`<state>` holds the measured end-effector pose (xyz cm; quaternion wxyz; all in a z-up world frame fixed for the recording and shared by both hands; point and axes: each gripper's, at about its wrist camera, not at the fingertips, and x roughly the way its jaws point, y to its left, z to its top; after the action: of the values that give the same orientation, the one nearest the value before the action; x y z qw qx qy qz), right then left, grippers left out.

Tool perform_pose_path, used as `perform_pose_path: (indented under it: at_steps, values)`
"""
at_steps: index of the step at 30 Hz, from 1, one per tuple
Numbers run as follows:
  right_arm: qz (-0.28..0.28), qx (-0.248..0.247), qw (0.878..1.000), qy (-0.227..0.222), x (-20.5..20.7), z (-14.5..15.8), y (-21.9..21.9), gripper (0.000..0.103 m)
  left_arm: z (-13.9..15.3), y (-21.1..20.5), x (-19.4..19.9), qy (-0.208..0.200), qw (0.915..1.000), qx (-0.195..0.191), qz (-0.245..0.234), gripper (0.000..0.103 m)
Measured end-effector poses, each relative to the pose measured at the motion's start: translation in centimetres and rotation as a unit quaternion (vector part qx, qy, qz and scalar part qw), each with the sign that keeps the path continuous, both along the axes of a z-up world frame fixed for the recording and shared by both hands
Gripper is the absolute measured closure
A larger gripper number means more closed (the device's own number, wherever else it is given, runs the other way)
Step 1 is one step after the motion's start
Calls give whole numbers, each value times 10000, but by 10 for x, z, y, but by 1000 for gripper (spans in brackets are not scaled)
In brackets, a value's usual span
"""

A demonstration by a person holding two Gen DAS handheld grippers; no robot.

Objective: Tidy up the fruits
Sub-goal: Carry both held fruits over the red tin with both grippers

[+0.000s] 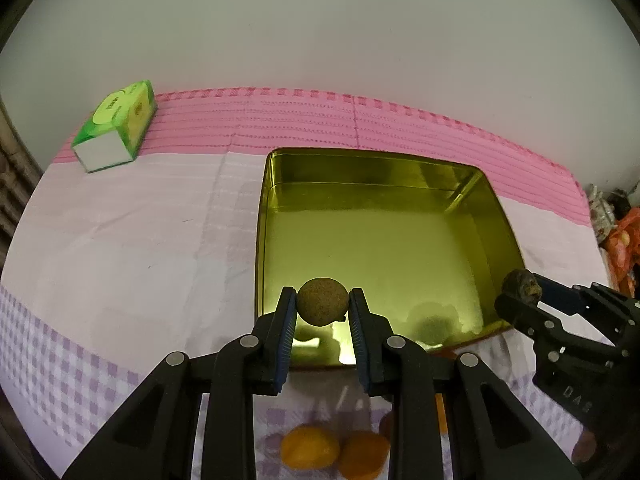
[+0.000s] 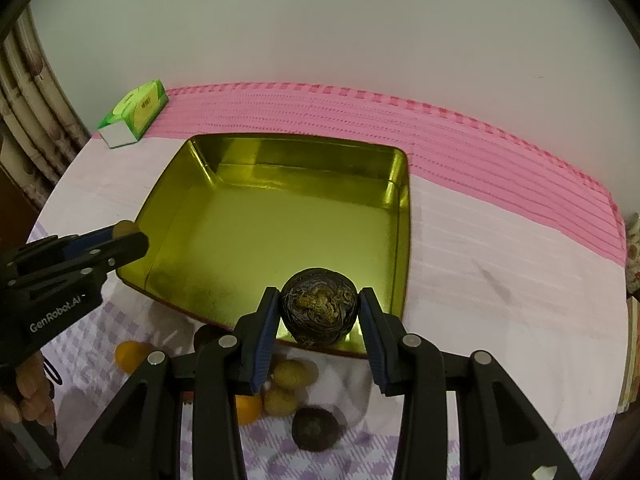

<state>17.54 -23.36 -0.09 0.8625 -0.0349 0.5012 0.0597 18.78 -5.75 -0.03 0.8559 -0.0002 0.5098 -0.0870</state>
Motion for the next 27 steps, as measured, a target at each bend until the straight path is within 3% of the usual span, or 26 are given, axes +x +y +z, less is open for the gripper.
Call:
perform_pose_path:
  at_steps: [13,27]
  values:
    - [-48,-175,9993,317,19,-32,-4,66,-25,-8,12,187,9998,104,-51,76]
    - [-179,-184,9991,351,20,-35,-7,66,-44,-7,17,380,9991,188,-69,76]
